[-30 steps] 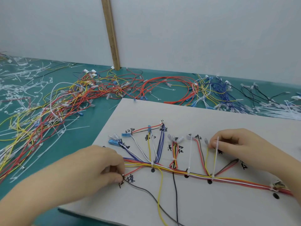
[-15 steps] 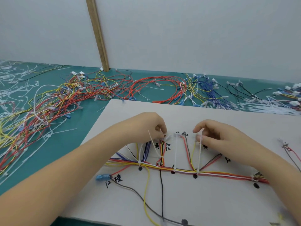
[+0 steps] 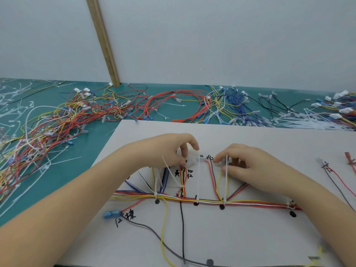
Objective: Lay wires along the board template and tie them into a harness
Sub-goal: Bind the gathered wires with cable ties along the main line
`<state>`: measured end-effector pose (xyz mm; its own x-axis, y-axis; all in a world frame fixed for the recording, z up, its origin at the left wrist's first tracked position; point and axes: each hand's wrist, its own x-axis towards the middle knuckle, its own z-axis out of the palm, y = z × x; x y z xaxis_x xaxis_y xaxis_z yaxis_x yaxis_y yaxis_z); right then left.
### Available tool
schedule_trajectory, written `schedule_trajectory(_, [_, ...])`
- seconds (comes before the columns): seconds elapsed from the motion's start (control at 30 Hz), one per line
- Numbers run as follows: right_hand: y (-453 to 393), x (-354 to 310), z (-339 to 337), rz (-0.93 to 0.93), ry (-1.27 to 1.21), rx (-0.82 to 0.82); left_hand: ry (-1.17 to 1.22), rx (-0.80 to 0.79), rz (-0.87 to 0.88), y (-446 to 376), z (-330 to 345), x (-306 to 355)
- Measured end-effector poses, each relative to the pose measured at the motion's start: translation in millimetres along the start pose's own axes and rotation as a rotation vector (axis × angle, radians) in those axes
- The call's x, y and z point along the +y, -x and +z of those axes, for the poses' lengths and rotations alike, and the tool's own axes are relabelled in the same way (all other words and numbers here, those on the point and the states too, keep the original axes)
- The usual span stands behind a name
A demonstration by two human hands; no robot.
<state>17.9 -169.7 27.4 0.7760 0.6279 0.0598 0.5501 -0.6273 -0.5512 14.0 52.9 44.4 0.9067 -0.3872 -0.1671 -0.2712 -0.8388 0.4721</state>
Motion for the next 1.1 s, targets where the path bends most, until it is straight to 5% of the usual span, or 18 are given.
schedule_trajectory(0.23, [1, 2, -5, 0.084, -0.181, 0.097, -0.193, 0.117, 0.036, -21, 16, 19])
schedule_trajectory(0.5, [0, 5, -11, 0.179, -0.296, 0.036, -0.095, 0.164, 0.034, -21, 19, 18])
schedule_trajectory(0.73, [2, 1, -16, 0.066, 0.057, -0.145, -0.092, 0.346, 0.184, -9, 14, 39])
schedule_trajectory(0.97, [19, 13, -46, 0.188, -0.002, -0.1, -0.121, 0.061, 0.224, 3, 32, 48])
schedule_trajectory(1.1, [25, 19, -52, 0.284, -0.014, -0.215, -0.047, 0.015, 0.247, 12, 30, 45])
